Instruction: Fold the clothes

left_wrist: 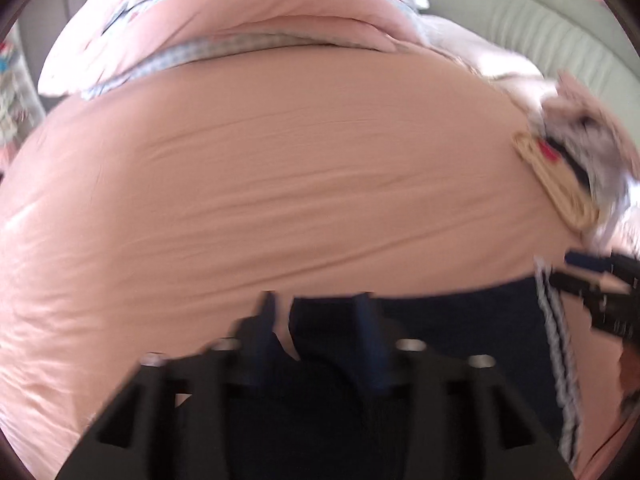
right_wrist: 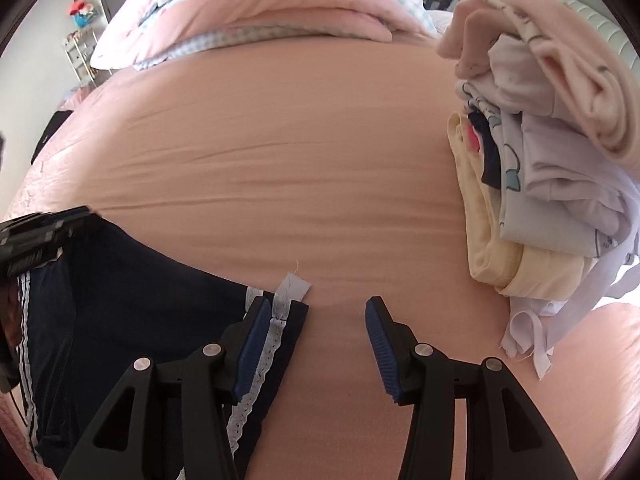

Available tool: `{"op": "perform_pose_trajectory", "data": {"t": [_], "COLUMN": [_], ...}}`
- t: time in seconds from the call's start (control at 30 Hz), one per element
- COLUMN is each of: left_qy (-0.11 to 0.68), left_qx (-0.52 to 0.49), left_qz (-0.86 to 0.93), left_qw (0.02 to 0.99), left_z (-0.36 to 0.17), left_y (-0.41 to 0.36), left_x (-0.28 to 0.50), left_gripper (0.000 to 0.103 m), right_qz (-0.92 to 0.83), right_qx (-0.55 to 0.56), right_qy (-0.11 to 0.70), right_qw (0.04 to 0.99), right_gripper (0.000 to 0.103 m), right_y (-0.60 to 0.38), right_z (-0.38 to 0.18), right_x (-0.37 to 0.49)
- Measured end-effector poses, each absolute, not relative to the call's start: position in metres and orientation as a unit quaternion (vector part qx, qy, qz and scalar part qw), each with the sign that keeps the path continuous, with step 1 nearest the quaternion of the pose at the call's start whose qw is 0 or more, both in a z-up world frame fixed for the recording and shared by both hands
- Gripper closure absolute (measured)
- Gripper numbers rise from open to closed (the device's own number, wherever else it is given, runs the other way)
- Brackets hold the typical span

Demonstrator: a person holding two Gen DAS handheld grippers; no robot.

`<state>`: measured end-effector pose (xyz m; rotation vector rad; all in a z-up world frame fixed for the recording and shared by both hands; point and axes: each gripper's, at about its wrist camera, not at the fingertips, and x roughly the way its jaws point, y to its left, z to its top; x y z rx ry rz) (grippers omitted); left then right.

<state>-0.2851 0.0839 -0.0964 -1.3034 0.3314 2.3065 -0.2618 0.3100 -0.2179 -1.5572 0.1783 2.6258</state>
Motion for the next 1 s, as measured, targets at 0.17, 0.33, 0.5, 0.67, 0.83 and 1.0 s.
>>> {"op": "perform_pose_trajectory", "data": {"t": [0.17,0.33,0.5,0.67,0.83,1.0], "left_qy": [0.125,0.064,0.044,0.043,0.035,-0.002], "left_qx": [-0.473,-0.445,-0.454,-0.512,-0.552,-0.563], "left_qz": [0.849,0.874,0.865,0.843,0.825,0.823], "left_qw": [0.201,0.183,0.208,0.158,0.115,0.073], "left_z": [-0.112,-0.077,-0.039,-0.049,-0.078,-0.096], "left_y": [0.075,0.054,0.026,-0.016,-0.047,-0.063], "left_x": [-0.304,-0.296,-0.236,-0.172,-0.112,-0.089], "left_gripper": [0.058,0.059,0.059,0.059,0.059,0.059], "right_qz": [0.856,0.873,0.883,0.863,0.85,0.838], "right_qx": [-0.513,-0.481,-0.467,-0.502,-0.522,-0.544], "right_qy": [0.04,0.01,-0.002,0.048,-0.01,-0.017], "right_qw": [0.059,0.078,0.043,-0.038,-0.072,-0.04], "right_gripper": [0.051,0.052,0.05,0.05,0.05,0.05], "right_y": [0.296,0.289,0.271,0.254,0.2,0.18], "right_z": [-0.23,-0.219,-0.183,-0.159,-0.172,-0.2], "right_x": [-0.271,-0.265,-0.234,-0.173,-0.11,-0.088]}}
